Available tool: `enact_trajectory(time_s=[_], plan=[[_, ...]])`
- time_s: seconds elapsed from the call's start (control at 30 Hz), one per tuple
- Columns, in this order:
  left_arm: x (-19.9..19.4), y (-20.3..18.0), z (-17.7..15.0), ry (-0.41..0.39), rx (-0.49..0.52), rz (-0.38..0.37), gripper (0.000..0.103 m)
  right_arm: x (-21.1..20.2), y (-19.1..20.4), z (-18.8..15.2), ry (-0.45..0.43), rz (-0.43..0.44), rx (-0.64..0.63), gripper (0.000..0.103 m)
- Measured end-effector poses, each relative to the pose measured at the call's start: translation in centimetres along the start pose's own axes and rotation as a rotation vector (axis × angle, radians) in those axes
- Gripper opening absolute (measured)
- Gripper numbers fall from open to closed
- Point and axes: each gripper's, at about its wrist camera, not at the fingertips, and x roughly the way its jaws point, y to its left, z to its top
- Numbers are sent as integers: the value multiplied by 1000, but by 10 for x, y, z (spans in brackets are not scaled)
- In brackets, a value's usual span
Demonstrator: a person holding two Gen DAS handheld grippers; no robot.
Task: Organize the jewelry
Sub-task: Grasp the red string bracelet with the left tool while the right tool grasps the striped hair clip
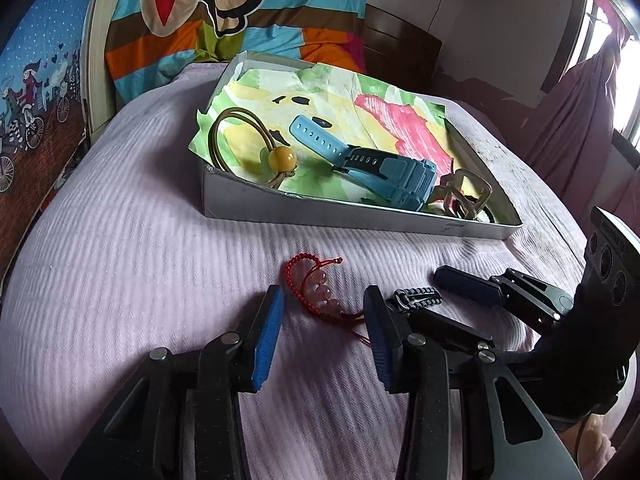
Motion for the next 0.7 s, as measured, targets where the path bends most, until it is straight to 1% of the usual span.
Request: enact_trajectory(time_s=[0.03, 0.1, 0.17, 0.2, 0.27, 0.47, 0.6, 0.7], plan=[[1, 1, 0, -1, -6, -4, 30, 1, -1, 0, 2, 4, 3, 41], [2, 5, 0, 0, -21, 3, 19, 2, -1, 0, 5, 7, 3, 35], [4, 7, 0, 0, -39, 2, 15, 3, 1, 0, 10, 2, -4, 26], [4, 9, 0, -1, -44, 3, 13, 4, 2, 0, 12, -2, -8, 24], [3, 9, -1, -3, -45, 8, 11, 5, 3, -1, 17, -10, -11, 18], [1, 3, -4, -25, -19, 39, 8, 5, 2, -1, 12, -11, -12, 7], [-3, -3, -8, -59, -1, 61, 7, 0, 2, -2, -8, 5, -4, 4], [-11, -9, -9, -94, 21, 100, 7, -4, 4, -3, -30, 10, -9, 3]])
